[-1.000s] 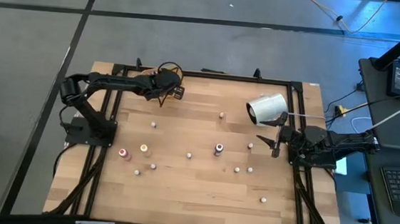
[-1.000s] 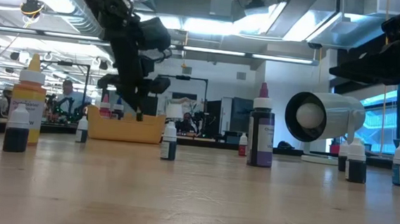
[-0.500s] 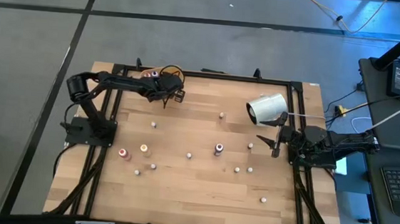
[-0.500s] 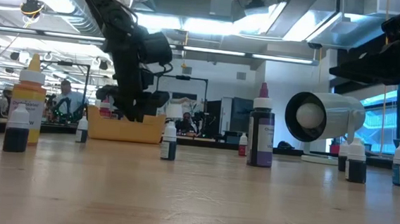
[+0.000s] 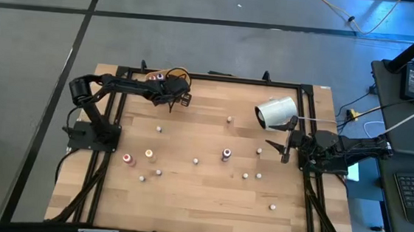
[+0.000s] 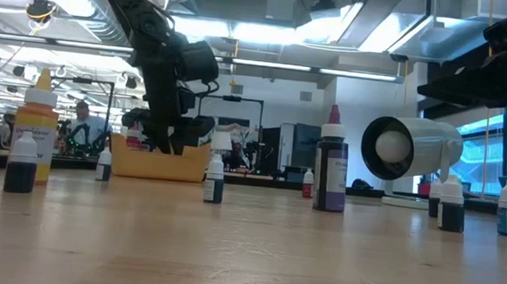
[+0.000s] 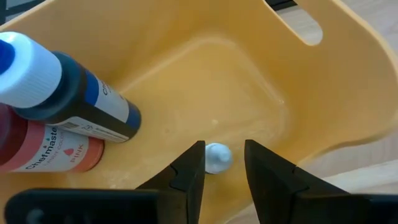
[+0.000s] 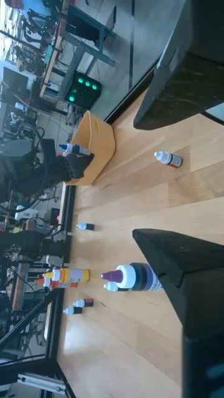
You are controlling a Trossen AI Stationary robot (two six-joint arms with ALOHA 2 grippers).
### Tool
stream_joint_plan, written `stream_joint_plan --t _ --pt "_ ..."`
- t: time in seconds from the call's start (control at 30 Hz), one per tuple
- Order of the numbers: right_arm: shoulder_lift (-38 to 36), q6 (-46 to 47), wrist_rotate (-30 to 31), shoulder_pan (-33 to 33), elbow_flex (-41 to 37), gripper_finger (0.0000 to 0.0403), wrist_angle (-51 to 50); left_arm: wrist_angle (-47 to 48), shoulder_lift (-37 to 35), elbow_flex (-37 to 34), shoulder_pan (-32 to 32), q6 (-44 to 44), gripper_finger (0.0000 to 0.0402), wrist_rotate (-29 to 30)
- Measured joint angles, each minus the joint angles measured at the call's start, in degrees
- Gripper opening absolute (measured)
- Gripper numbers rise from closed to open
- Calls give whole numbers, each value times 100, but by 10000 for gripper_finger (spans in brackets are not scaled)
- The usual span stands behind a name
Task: Pick & Place food coloring
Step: Put the small green food coloring bottle into the yellow bin, then put the top small red food coloring bottle into the yellow bin
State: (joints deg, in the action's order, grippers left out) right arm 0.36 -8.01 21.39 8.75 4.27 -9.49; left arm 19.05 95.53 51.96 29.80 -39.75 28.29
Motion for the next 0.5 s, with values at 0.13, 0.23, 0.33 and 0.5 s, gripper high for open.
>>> stream_joint_plan --t 0.13,0.23,0.33,0.5 --pt "0 0 0 -1 0 275 1 0 0 2 0 0 122 2" --pt "0 0 0 0 0 275 0 2 -25 2 0 4 131 0" --pt "0 0 2 0 0 275 1 -46 -167 3 0 89 136 2" --pt "0 0 0 0 0 275 2 -140 -578 7 -23 260 137 -192"
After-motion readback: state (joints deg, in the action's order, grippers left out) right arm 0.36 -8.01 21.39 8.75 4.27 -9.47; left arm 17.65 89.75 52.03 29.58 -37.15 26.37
